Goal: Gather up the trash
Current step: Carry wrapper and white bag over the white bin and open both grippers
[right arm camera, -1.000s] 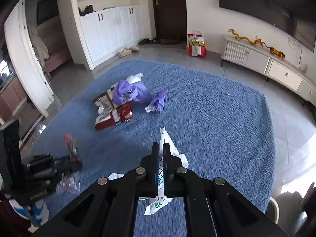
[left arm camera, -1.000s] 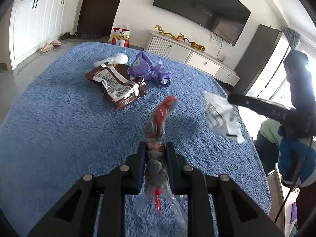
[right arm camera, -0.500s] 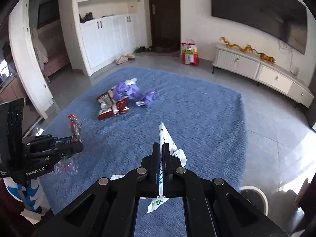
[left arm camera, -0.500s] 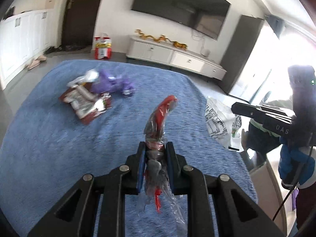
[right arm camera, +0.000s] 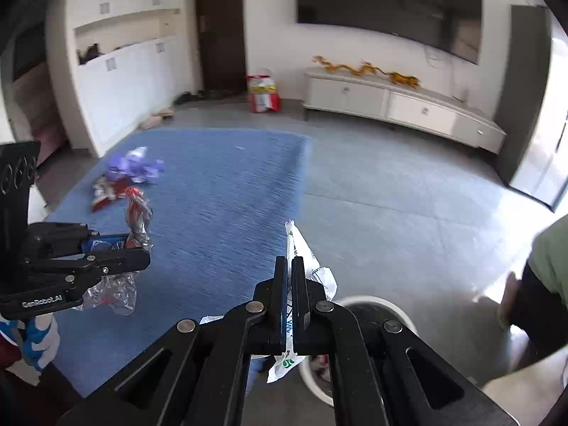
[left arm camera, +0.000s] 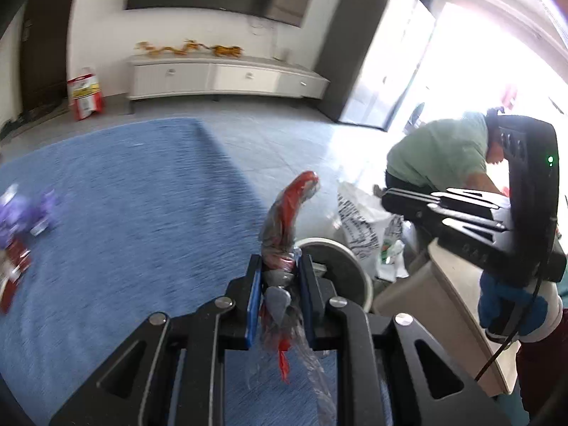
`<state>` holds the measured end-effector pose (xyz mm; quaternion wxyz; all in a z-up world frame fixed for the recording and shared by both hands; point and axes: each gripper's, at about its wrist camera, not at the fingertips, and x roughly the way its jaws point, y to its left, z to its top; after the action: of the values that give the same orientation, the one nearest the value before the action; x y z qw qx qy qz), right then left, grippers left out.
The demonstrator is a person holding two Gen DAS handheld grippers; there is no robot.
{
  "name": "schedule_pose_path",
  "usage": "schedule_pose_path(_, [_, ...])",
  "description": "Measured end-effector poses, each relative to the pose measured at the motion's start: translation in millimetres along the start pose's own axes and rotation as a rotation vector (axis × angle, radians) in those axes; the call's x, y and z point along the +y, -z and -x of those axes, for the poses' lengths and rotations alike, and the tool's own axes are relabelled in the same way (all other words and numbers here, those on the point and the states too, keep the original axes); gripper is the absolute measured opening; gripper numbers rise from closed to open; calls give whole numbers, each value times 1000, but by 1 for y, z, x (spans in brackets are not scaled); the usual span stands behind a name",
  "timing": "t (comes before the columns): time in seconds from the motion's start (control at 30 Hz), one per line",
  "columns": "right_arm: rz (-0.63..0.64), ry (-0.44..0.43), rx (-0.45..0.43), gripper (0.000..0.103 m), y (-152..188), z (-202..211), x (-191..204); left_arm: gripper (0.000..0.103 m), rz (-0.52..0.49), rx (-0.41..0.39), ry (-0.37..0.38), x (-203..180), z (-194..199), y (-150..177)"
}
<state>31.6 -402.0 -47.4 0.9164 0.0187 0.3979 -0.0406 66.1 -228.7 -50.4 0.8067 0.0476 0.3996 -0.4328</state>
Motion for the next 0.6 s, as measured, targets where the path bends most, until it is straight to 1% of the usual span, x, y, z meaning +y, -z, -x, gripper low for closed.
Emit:
schedule_pose_path(0.1, [-33,41,25,1,10,-9,-29,19,-33,52,45,-27,-36,-16])
schedule_pose_path(0.2, [-70,70,58,1,21,-24,-54,19,-58,106,73,-50,-70,-26])
schedule_pose_path(0.33, [-122,93,105,2,36,-47,-82,20,-63,182,90,-76,-117,-32])
schedule_pose_path(0.43, [-165,114,145,3,50,-68,-102,21,-58,217,91,-86,-148,-35])
schedule_pose_path(0.5, [-196,135,163,11,60,-75,-117,25,-41,251,104,-89,-167,-35])
schedule_pose_path(0.53, [-210,143,167,24,65,-77,-122,29,-32,263,110,-90,-173,-34])
schedule_pose_path(0.57, [-222,150,168,33,68,-77,-126,32,-23,269,116,-90,-177,-34])
schedule_pose_path(0.6, [-235,155,167,33,71,-76,-130,34,-18,271,121,-89,-180,-33])
